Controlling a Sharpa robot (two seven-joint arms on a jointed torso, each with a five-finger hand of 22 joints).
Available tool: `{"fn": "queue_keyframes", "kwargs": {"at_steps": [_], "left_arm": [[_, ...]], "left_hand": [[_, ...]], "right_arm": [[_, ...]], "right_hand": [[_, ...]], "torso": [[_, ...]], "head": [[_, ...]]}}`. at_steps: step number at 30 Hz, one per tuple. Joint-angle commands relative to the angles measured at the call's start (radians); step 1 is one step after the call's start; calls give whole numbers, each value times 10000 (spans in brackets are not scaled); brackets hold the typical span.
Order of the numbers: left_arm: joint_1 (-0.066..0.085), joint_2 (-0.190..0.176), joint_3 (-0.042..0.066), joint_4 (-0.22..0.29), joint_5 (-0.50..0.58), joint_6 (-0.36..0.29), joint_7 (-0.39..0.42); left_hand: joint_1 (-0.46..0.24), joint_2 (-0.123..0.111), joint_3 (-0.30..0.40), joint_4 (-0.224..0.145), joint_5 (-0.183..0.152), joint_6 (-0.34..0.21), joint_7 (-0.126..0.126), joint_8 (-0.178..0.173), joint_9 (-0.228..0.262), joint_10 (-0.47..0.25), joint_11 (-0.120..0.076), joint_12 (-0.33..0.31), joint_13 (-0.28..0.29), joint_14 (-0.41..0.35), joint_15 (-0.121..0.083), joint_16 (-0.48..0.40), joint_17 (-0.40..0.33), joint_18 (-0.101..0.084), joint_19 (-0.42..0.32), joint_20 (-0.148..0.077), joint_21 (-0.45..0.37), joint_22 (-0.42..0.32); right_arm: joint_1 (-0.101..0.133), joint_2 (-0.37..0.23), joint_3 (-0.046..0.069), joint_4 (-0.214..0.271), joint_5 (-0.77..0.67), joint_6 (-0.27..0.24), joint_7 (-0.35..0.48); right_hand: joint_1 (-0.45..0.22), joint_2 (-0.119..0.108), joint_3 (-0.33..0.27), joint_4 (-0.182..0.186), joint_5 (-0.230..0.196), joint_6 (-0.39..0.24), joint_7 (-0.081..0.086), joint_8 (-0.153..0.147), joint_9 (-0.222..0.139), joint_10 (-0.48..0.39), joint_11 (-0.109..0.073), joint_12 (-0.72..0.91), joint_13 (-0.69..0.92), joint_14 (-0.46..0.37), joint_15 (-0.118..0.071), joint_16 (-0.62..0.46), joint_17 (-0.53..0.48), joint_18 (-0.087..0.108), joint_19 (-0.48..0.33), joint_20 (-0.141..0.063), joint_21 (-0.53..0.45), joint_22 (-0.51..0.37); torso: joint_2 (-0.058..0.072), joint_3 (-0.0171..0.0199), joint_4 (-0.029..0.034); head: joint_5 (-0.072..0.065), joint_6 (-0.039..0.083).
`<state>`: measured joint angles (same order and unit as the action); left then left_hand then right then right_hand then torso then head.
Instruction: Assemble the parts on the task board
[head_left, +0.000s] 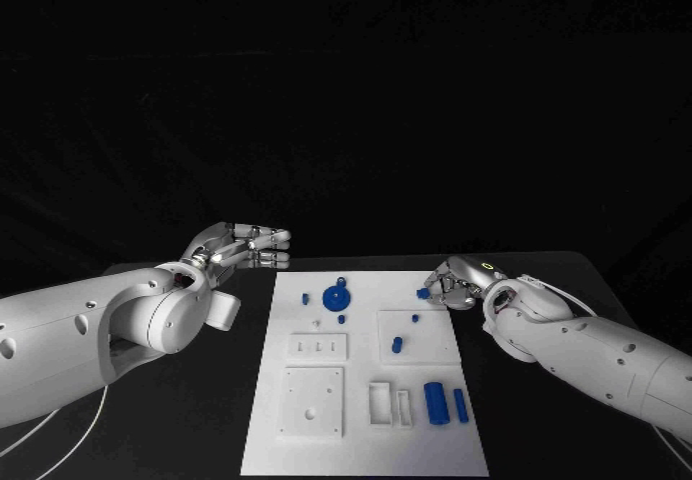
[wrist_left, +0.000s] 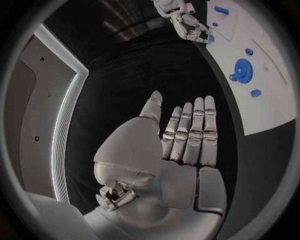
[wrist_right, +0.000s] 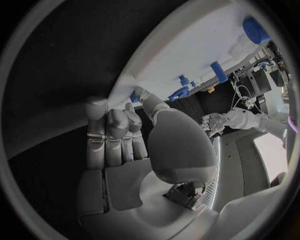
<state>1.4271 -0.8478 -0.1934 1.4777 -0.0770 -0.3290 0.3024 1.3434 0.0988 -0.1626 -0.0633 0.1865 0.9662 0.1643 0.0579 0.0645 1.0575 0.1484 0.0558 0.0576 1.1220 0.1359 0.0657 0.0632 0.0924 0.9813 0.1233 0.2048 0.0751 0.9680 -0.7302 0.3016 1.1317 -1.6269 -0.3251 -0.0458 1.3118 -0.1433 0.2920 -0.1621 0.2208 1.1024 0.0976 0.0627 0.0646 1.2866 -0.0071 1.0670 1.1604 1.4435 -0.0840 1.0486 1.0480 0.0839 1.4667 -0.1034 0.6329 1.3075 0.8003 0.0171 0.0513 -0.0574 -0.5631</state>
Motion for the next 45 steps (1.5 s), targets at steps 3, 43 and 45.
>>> {"fn": "queue_keyframes", "kwargs": {"at_steps": [3, 43, 45], "left_arm": [[6, 15, 6, 10, -64, 162, 57], [-61, 141, 2, -158, -126, 200, -16], [-62, 139, 2, -160, -126, 200, -21]], "left_hand": [[78, 17, 11, -52, 28, -60, -13, 45, 14, 55, 13, 47, 6, 52, -22, 50, 13, -130, 12, -18, 34, -8], [95, 50, 11, -47, 56, -71, -10, 45, 14, 48, 15, 47, 6, 45, -21, 50, 13, -131, 6, -15, 38, -7], [95, 50, 11, -47, 56, -71, -10, 45, 14, 48, 15, 47, 6, 45, -21, 50, 13, -131, 6, -15, 38, -7]], "right_arm": [[-12, 53, -14, -43, -72, 116, 48], [-43, 148, -56, -45, -65, -458, -520], [-43, 137, -56, -33, -69, -443, -538]], "right_hand": [[-35, 42, 5, 61, -51, -66, -14, -10, -1, 1, 8, 4, -13, 34, 62, -55, 0, 37, 490, 50, -34, 679], [-351, -4, 425, 998, -633, 500, -205, -5, 9, 33, -105, -1, 17, 48, -14, -89, -11, -12, 502, -27, -62, 647], [-351, -4, 425, 998, -633, 500, -205, -5, 9, 33, -105, -1, 17, 48, -14, -89, -11, -12, 502, -27, -62, 647]], "torso": [[2, 1, 11], [-8, 3, 12], [-9, 2, 15]], "head": [[8, -24], [-60, -99], [-60, -102]]}}
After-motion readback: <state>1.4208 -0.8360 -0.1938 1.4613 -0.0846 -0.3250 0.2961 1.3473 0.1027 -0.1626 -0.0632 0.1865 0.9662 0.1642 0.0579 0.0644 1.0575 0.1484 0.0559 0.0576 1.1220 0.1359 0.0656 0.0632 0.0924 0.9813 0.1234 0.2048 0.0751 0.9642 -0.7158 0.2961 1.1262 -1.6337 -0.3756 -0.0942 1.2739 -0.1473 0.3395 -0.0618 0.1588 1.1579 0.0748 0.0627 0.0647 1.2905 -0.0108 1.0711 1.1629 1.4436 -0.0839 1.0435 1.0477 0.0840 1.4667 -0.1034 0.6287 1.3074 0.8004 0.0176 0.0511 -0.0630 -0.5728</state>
